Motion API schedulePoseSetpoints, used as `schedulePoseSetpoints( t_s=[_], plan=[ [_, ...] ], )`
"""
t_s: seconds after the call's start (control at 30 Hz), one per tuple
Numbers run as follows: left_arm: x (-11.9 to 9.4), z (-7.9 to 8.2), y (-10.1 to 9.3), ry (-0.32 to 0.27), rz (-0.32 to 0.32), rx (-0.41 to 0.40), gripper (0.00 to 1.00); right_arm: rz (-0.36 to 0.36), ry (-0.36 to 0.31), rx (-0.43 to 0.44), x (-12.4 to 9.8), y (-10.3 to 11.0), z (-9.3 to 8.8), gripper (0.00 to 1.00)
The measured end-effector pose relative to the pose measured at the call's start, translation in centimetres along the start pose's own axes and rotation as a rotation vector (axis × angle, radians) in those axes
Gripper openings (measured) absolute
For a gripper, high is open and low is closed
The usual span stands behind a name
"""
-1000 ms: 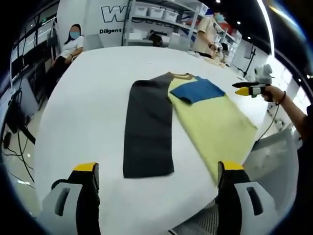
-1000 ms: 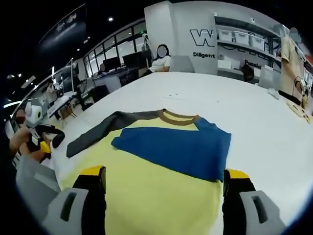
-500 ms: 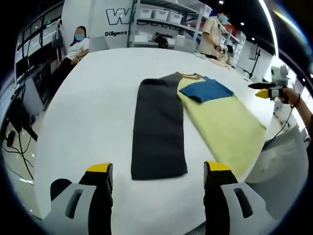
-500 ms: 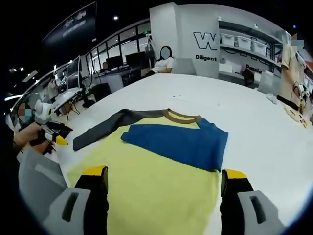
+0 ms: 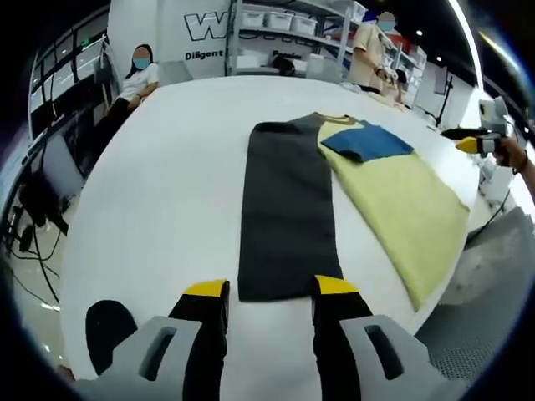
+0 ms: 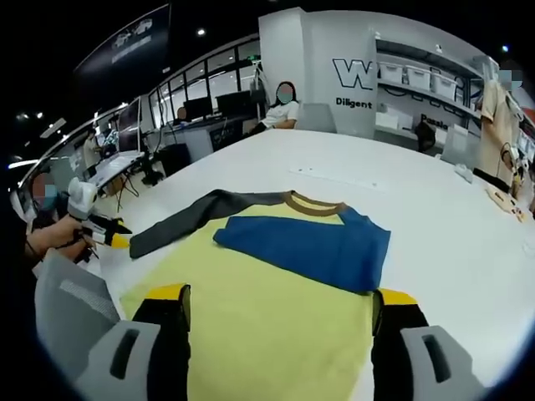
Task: Fold the garment on the visible template until the final outline fits inside the template.
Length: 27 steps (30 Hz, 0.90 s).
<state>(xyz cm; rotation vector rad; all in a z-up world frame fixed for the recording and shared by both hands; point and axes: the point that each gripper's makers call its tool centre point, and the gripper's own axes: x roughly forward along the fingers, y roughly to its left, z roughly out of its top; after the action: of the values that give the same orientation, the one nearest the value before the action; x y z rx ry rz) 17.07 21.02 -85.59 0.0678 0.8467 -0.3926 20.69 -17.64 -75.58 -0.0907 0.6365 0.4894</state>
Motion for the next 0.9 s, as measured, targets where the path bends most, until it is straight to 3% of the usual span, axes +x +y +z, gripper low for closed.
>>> schedulePoseSetpoints(
  t_s=[0.13, 0.5, 0.6, 0.9],
  plan=[
    [0.4, -0.6, 0.2, 0.008, 0.024, 0.031, 0.17, -0.010, -0.008, 0.002, -0.3, -0.1, 0.2, 0.86],
    [0.5, -0.5, 0.8, 0.010, 0.052, 0.043, 0.07, -0.020, -0.010, -0.003, -0.7, 0.1, 0.2, 0.83],
    [0.7, -0.4, 0.5, 0.005, 0.030, 0.053, 0.00, -0.022, -0.016, -0.001, -0.7, 0.1, 0.4, 0.83],
    [0.6, -0.3, 1.0, 0.039, 0.027, 0.041, 0.00, -0.025, -0.013, 0.000, -1.0, 0.2, 0.3, 0.83]
  ],
)
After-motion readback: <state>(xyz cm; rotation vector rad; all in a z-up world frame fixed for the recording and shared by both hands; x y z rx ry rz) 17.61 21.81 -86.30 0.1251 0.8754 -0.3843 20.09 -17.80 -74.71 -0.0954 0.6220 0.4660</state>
